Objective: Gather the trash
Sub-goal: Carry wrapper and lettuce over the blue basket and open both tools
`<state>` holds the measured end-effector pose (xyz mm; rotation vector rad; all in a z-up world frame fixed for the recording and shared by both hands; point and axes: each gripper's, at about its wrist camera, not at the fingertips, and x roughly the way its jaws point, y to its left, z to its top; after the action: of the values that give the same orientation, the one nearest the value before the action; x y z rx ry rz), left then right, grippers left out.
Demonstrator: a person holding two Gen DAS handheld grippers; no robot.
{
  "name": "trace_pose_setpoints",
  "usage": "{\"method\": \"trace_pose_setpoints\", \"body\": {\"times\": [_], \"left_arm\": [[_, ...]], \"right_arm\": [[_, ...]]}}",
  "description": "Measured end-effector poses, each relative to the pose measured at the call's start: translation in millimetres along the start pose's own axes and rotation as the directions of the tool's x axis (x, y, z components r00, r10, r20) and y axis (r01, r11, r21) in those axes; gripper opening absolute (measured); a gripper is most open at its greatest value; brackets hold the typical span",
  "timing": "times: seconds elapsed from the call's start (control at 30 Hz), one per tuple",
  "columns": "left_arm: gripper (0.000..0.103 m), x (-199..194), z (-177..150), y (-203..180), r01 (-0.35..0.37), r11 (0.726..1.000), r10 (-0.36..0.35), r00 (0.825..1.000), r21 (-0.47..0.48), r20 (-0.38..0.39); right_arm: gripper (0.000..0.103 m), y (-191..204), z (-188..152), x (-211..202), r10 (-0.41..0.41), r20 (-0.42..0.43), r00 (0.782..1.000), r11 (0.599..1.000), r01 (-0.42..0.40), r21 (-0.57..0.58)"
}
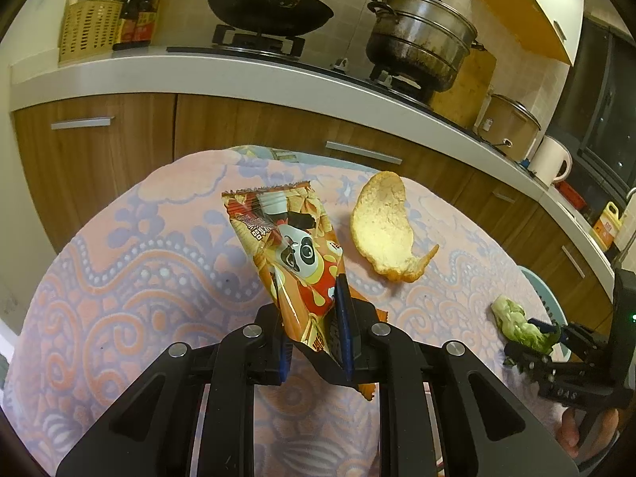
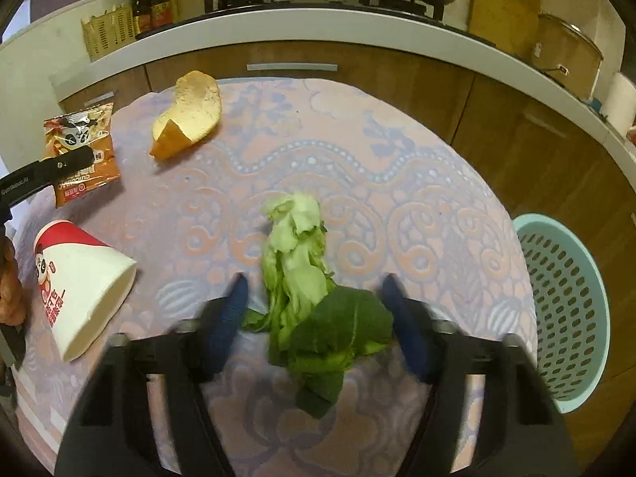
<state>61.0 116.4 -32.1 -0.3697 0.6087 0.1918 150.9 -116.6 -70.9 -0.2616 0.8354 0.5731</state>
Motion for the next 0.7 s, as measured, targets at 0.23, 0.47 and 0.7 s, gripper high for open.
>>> {"method": "trace_pose_setpoints", "body": {"times": [0.23,0.47,0.7], "left_arm": [[0.015,-24.6,3.5,-21.1,0.001,0.999,-0.004,0.999,0.039,0.054],[0.015,-51.9,25.5,-94.0,0.140,0.978,-0.155,0.984,0.153,0.091],[0.015,-42.7,28.5,-182.5,0.238,0.933,-0.258,0.965,0.271,0.039]], "right_arm": [[0.025,-18.5,-6.7,-27.2,0.021,0.072,0.997,0.997,-0.026,0.073],[0.024,-77.9,-3.5,-86.4,-0.055,0.195,0.979,0.977,0.013,0.213],[0.024,-140.5,-12.1,-135.8,-0.155,0.270,0.950,0.945,0.063,0.322]]}}
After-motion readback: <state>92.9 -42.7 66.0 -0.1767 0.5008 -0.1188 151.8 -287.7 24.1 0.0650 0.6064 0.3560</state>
